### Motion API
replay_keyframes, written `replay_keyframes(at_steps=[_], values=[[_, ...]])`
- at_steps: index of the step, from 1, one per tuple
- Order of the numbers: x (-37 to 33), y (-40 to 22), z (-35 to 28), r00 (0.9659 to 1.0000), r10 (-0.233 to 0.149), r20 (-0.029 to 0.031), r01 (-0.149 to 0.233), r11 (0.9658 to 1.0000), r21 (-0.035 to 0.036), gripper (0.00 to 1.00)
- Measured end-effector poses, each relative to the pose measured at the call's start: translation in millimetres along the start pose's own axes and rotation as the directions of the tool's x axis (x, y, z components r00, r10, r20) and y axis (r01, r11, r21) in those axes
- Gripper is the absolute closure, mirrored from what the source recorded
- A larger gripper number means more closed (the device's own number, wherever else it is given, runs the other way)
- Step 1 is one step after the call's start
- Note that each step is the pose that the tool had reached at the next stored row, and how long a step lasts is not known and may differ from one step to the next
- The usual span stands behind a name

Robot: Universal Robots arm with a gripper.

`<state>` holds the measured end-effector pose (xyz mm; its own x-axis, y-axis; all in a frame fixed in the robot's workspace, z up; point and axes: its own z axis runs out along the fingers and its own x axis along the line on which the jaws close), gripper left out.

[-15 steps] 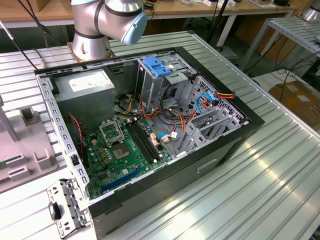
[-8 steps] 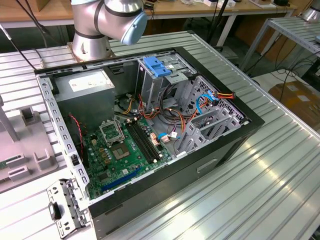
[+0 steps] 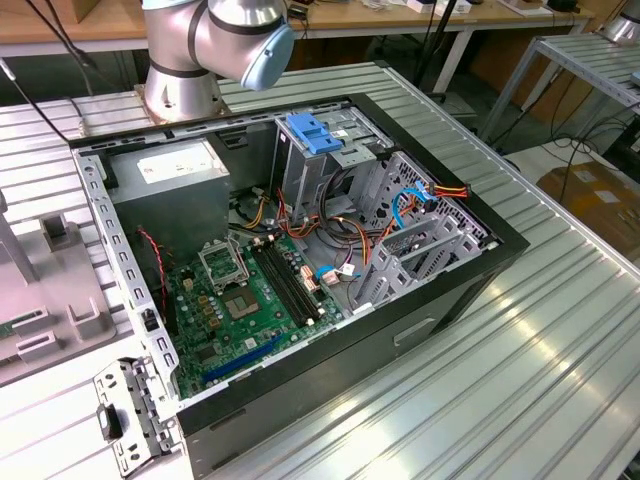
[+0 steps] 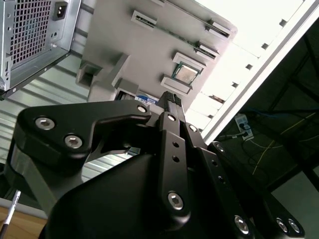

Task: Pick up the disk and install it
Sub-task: 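Reach for the disk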

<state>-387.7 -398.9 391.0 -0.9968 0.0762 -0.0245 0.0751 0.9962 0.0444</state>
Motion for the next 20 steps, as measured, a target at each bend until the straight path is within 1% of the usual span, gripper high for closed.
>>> replay_keyframes(at_steps=[11, 14, 20], values=[[10.6, -0.8, -0.1, 1.0000, 0.000, -0.0001, 0.000, 1.0000, 0.0001, 0.89], [16.2, -1.2, -0.2, 1.0000, 0.000, 0.0000, 0.000, 1.0000, 0.0000, 0.89], [23.1, -1.8, -0.1, 1.0000, 0.000, 0.0000, 0.000, 1.0000, 0.0000, 0.89]])
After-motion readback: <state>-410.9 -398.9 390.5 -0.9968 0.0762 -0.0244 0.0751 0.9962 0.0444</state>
